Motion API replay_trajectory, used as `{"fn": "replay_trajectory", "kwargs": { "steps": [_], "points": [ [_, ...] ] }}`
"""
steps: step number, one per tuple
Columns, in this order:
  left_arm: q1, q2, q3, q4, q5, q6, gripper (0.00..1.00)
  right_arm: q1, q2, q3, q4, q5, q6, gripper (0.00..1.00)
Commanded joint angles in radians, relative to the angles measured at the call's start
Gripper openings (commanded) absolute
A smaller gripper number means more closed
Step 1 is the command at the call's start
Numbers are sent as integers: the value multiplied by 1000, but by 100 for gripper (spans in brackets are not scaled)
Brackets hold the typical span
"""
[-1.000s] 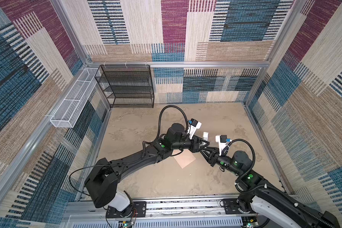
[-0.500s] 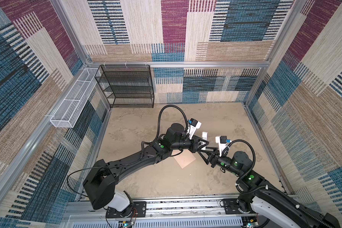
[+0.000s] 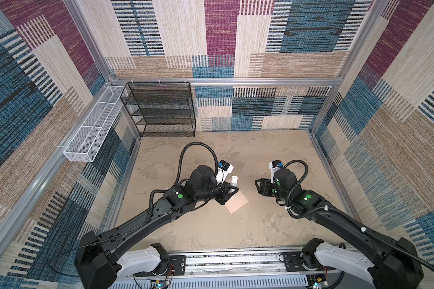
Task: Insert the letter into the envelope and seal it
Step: 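Lower the right gripper and grasp the small translucent cap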
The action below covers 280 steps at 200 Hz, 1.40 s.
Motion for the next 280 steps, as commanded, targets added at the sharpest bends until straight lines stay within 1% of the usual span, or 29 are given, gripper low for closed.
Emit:
{"fn": "replay_trajectory", "kwargs": {
  "steps": [1, 21, 44, 62, 85, 151, 237, 280],
  "points": [
    [-2, -57, -83, 2, 7, 45, 7, -55, 92, 97, -180, 41, 32, 61],
    [-4, -114, -155, 22, 1, 57, 7, -104, 174, 189, -235, 11, 2, 61],
    [-7, -150, -207, 43, -2, 81, 8, -126, 257, 295, -318, 40, 6, 63],
    [-9, -161, -246, 85, 3, 92, 9, -144, 355, 386, -412, 62, 3, 63],
    [-16, -162, -282, 137, 12, 113, 9, -158, 425, 452, -473, 58, -3, 62],
    [-31, -129, -301, 181, 12, 165, 7, -186, 582, 561, -569, 23, -21, 59],
    [-37, -121, -319, 203, 15, 172, 7, -222, 724, 637, -585, 29, -35, 54],
    [-38, -120, -320, 208, 18, 168, 7, -244, 767, 658, -574, 12, -50, 50]
  ]
}}
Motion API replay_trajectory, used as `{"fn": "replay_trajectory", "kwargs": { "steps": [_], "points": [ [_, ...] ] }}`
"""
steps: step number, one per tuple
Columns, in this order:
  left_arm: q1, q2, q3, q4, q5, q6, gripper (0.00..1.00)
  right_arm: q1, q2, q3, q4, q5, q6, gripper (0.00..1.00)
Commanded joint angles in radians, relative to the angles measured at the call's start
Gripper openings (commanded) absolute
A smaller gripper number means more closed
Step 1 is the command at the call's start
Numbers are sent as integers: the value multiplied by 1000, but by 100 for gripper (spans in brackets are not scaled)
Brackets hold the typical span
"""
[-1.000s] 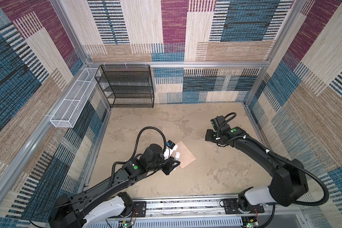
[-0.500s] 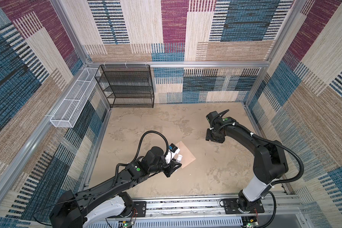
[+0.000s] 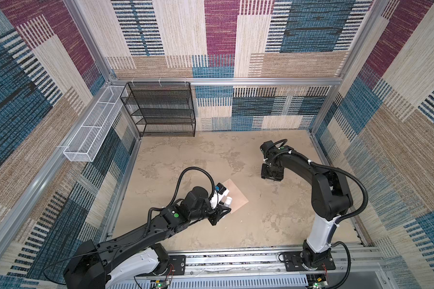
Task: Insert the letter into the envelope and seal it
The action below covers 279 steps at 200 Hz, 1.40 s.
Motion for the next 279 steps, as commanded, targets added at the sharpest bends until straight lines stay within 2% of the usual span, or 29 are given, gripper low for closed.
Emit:
{"fn": "replay_trajectory", "kwargs": {
  "steps": [1, 110, 224, 251, 279],
  "points": [
    [-1, 1, -3, 43, 14, 21, 7, -8, 17, 16, 3, -12, -15, 50],
    [-6, 16, -4, 56, 15, 17, 7, -27, 69, 12, 46, -72, -38, 38],
    [-6, 14, -7, 56, 17, 22, 7, -32, 76, 13, 48, -68, -42, 30],
    [-5, 10, -7, 52, 15, 21, 7, -32, 46, 10, 42, -74, -42, 28],
    [-7, -6, -16, 48, 7, 35, 7, -30, -54, -2, 30, -116, -60, 27]
  ]
}}
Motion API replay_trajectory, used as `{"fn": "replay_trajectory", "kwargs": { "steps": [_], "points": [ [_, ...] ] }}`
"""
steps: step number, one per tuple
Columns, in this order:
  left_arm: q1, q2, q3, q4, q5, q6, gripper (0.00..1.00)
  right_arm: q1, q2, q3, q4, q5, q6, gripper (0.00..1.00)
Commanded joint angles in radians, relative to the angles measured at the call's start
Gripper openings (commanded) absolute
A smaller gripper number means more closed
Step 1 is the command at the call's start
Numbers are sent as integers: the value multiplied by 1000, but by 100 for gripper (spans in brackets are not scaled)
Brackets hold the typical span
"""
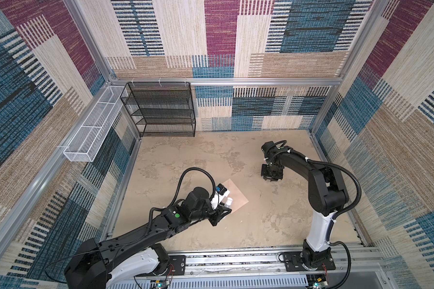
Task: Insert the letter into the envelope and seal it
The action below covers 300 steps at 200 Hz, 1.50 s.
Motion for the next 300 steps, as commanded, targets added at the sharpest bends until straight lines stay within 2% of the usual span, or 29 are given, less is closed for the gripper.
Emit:
{"fn": "replay_trajectory", "kwargs": {
  "steps": [1, 23, 83, 115, 151, 196, 300],
  "points": [
    [0, -15, -8, 33, 4, 35, 7, 1, -78, -6, -5, -38, -22, 27],
    [0, -31, -14, 30, -4, 54, 7, 3, -182, -27, -17, -113, -56, 27],
    [0, -68, -12, 10, -12, 120, 6, 63, -507, -159, 19, -447, -106, 26],
    [-3, -101, -23, 10, -14, 128, 6, 127, -660, -250, 84, -601, -71, 26],
    [-20, -145, -34, 11, -22, 131, 5, 203, -783, -339, 179, -721, -16, 26],
    [-47, -184, -29, 11, -44, 137, 3, 266, -859, -403, 273, -813, 25, 27],
    [-93, -132, 14, 57, -60, 140, 0, 326, -878, -439, 322, -823, 56, 27]
  ]
}}
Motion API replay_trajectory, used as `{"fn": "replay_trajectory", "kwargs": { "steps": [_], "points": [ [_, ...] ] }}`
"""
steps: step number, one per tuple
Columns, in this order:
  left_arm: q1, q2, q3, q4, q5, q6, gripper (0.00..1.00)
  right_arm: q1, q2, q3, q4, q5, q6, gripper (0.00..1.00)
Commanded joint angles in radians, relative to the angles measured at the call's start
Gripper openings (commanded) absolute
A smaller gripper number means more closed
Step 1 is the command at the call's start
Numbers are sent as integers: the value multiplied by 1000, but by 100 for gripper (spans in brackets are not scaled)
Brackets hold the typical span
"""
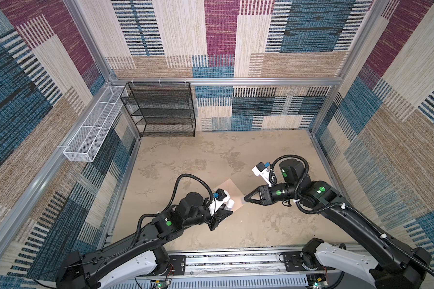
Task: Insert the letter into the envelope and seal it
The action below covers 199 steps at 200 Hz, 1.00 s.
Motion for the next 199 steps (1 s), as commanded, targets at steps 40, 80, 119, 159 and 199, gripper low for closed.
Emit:
{"fn": "replay_trajectory", "kwargs": {
  "steps": [40, 80, 119, 159, 199],
  "points": [
    [-20, 30, 18, 77, -22, 23, 0, 11, -5, -23, 70, -13, 26, 27],
    [-29, 53, 26, 92, -21, 23, 0, 17, 1, -28, 95, -28, 36, 27],
    [-38, 76, 35, 108, -21, 23, 0, 28, 13, -36, 122, -36, 46, 27],
    [-42, 96, 44, 116, -13, 31, 0, 31, 15, -31, 127, -42, 48, 27],
    [-55, 119, 56, 123, -5, 37, 0, 35, 24, -24, 126, -37, 50, 27]
  ]
}}
